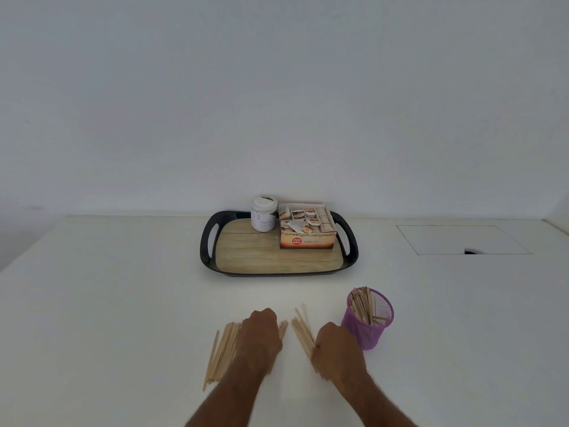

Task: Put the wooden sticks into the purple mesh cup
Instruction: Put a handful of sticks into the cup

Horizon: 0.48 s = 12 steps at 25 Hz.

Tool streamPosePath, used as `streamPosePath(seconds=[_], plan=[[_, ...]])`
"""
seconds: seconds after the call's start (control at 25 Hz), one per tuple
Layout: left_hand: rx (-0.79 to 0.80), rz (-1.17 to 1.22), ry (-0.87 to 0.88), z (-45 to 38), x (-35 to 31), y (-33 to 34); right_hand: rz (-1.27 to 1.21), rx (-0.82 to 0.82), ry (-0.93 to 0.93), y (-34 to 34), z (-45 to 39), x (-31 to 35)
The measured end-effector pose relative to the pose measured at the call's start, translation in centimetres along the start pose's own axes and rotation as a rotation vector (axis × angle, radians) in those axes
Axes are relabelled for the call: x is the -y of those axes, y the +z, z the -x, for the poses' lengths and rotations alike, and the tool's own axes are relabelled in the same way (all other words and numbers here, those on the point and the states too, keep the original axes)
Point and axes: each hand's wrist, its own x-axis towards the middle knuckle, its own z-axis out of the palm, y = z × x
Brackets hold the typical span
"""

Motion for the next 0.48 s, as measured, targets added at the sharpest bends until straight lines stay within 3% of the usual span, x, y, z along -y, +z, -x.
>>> streamPosePath(seconds=[0.2,0.48], plan=[[0.011,0.092,-0.04,-0.2,0.8,0.1,-0.031,0.017,-0.016,0.4,-0.5,-0.4],[-0.089,0.312,-0.069,0.1,1.8,-0.6,-0.088,-0.02,0.002,0.6,0.1,-0.5]])
